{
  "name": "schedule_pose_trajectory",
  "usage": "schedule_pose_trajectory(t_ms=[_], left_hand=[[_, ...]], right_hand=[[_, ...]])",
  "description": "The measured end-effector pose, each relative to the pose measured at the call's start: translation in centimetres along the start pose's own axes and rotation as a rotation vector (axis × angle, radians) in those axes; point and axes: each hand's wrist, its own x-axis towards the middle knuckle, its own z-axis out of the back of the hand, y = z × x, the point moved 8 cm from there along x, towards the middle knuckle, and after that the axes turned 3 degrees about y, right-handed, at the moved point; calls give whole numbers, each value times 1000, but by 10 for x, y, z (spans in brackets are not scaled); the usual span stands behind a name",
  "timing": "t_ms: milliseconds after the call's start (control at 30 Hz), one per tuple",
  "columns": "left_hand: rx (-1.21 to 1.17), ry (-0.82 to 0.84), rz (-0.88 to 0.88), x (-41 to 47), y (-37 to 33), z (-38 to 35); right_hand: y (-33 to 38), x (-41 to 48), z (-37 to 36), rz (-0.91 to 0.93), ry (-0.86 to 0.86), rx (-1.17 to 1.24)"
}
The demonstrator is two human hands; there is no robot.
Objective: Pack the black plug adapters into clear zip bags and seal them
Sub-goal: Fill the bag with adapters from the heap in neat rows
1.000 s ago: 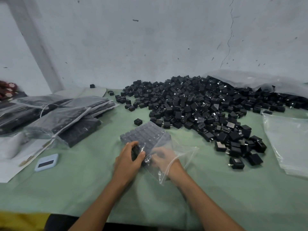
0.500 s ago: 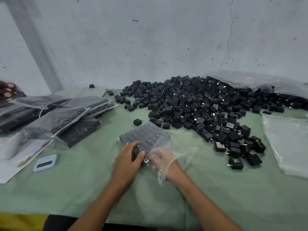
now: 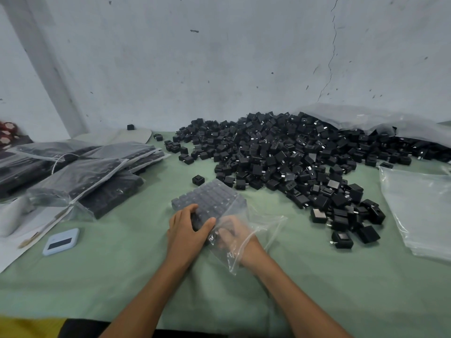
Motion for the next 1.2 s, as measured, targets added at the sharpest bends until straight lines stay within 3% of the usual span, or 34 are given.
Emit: schedule_pose_trajectory(t_ms=[233,400,500,633,700,800,967,1200], left_hand=[[-23,17,19,2,2,-1],[-8,27,32,1,3,-2],[-3,38,35,2,3,-3],[0,36,39,2,5,-3],[-6,32,40,2,5,-3],[1,32,42,2,6,-3],[18,26,41,3,7,-4],[25,23,37,3,6,-5]], right_hand=[[13,-26,6,150,91,137],[-7,-56,41,80,136,70],[-22,-77,105,55,-55,-88],[-40,-103,199,-5,-520,-667],[-61,-107,219,-160,-515,-811],[-84,-109,222,-302,-404,-747],[-79,-113,210,-277,-363,-683],[-35,-127,174,23,-365,-423]])
